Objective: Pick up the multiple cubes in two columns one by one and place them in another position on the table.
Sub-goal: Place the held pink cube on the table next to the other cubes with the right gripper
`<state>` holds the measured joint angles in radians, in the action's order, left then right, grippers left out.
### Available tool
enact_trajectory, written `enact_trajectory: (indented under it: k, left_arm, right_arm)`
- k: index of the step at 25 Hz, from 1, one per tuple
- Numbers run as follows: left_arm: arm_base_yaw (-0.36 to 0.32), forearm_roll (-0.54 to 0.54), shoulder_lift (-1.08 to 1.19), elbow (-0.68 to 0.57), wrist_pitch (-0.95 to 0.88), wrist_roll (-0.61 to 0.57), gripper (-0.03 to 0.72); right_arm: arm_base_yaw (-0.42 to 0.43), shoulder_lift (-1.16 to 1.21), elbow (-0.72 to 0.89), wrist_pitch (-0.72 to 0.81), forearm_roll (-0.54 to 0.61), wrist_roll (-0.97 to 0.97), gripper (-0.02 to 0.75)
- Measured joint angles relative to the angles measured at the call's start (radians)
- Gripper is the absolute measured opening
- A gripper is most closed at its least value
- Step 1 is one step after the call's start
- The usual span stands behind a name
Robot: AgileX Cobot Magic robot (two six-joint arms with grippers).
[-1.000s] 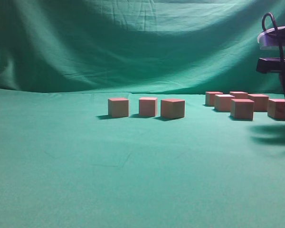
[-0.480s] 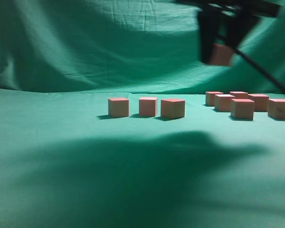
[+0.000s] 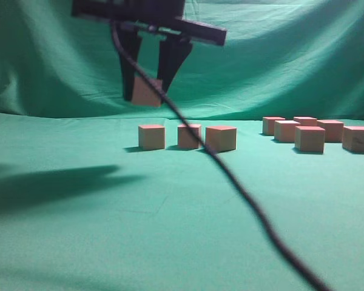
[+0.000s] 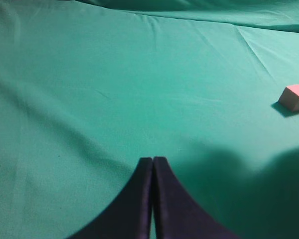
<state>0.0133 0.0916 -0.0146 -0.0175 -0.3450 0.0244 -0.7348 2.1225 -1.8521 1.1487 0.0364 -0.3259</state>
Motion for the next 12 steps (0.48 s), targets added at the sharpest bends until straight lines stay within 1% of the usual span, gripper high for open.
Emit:
enact_trajectory:
  k: [6,12]
  left_arm:
    - [0.000,0.000,0.000,0.000,0.000,0.000,0.000]
    - [0.000,0.000,0.000,0.000,0.000,0.000,0.000]
  right_arm:
    - [-0.007,0.149,-0.166,0.053,0.004,-0.131,0.279]
    - [-0.008,0.201,-0.192,0.044,0.008,-0.154,0.279]
